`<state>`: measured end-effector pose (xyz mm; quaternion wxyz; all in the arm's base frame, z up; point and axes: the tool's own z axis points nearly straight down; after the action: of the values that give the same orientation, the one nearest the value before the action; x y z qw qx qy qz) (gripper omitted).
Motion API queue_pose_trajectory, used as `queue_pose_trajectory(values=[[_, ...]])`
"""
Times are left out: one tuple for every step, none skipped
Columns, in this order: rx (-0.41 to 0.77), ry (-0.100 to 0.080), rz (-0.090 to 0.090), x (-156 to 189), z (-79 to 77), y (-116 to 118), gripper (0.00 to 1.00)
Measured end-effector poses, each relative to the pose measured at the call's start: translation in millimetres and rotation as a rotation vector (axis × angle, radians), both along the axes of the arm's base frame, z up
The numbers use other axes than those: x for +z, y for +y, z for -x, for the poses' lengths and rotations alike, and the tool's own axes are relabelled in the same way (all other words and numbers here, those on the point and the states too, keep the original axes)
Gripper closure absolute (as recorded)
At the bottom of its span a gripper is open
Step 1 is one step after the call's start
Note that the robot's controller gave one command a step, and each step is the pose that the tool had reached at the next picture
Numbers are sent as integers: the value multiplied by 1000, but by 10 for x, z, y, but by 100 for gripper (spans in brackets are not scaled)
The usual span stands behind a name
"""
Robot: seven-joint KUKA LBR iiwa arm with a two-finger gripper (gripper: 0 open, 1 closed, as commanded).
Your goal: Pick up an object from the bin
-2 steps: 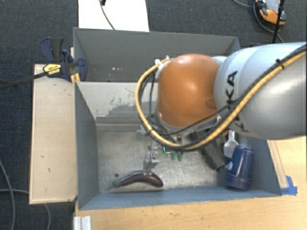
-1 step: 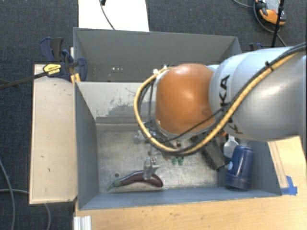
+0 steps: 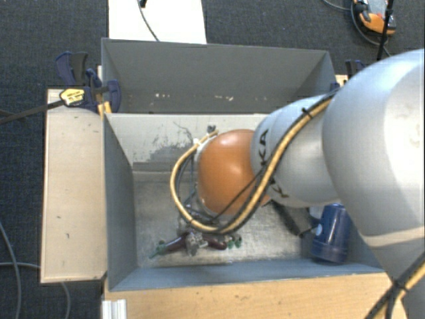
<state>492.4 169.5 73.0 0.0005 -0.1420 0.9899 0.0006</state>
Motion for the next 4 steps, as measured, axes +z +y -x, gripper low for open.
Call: queue_pose_trajectory(values=[[-3,0,0,0,0,-1,100],[-6,7,2,432,-50,-21,100],[-7,4,2,591,-76,-26,100],[116,-8,-2,944,-143,-38,100]])
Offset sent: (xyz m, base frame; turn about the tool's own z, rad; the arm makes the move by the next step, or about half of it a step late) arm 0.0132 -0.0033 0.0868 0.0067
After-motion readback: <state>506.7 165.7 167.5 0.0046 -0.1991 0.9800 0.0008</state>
